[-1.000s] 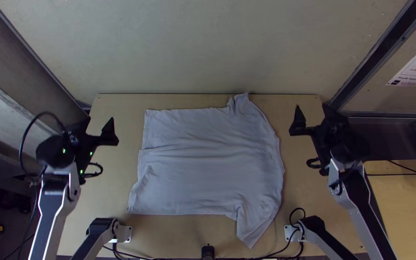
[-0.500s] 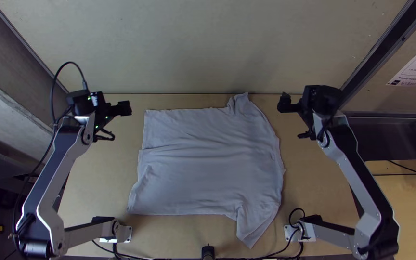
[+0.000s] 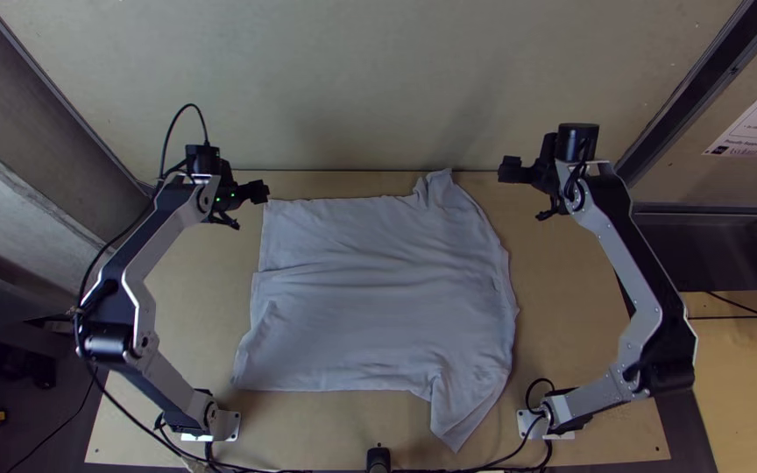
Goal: Fold the t-shirt
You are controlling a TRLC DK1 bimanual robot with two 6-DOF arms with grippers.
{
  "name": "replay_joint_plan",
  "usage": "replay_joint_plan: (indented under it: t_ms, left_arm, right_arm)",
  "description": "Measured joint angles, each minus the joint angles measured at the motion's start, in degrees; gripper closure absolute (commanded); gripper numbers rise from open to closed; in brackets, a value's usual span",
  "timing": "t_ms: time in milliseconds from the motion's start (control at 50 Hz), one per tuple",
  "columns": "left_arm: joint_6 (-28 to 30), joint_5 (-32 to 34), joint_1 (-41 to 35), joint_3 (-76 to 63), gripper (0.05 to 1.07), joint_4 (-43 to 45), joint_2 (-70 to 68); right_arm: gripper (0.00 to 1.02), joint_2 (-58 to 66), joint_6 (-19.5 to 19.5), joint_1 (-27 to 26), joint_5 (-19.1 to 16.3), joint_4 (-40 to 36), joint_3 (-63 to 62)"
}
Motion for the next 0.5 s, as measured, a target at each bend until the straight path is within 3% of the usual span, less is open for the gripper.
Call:
replay_joint_plan:
  t_ms: [500]
  left_arm:
    - [0.83, -4.0, -0.28, 17.77, 0.22, -7.26, 20.31]
  right_arm:
    - [0.03, 15.1, 2.27, -1.16, -1.68, -0.61, 13.07]
